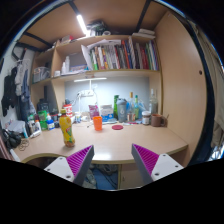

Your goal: Pour water

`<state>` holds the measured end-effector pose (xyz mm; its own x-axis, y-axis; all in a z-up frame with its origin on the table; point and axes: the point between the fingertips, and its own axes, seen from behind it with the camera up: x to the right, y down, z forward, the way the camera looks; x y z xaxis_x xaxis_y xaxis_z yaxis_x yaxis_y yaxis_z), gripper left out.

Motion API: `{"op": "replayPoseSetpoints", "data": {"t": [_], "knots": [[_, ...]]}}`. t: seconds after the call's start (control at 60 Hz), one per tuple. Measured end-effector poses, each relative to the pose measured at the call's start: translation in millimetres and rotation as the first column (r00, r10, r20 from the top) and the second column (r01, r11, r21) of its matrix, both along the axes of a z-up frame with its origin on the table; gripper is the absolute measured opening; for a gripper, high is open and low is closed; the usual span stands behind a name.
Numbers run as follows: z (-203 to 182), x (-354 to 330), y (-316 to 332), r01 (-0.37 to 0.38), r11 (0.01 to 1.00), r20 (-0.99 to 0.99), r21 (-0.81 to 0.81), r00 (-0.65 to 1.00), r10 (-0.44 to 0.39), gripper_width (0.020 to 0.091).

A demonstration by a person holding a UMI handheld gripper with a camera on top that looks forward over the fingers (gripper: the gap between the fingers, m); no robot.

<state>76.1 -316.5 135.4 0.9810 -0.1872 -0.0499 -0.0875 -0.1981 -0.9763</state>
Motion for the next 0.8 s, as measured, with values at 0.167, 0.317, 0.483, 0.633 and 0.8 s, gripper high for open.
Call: {"op": "replayPoseSetpoints", "data": {"t": [0.167,0.317,0.483,0.633,0.8], "knots": [[-8.2,-5.3,0.6,-0.004,1.000,-0.003,-0.012,1.000,0.004,0.0837],[-20.7,-29.3,7.7,-0.042,0.999,-0.028,0.000,0.999,0.042,0.0838],[-38.5,-71.0,50.1,-0.096,0.995,-0.045,0.005,0.994,0.097,0.0838],[-40.2,-123.3,112.2,-0.152,0.988,-0.061,0.037,0.986,0.154,0.0840],[-47.6,-178.1,184.6,-0.200,0.978,-0.035,0.051,0.979,0.202,0.0839]]}}
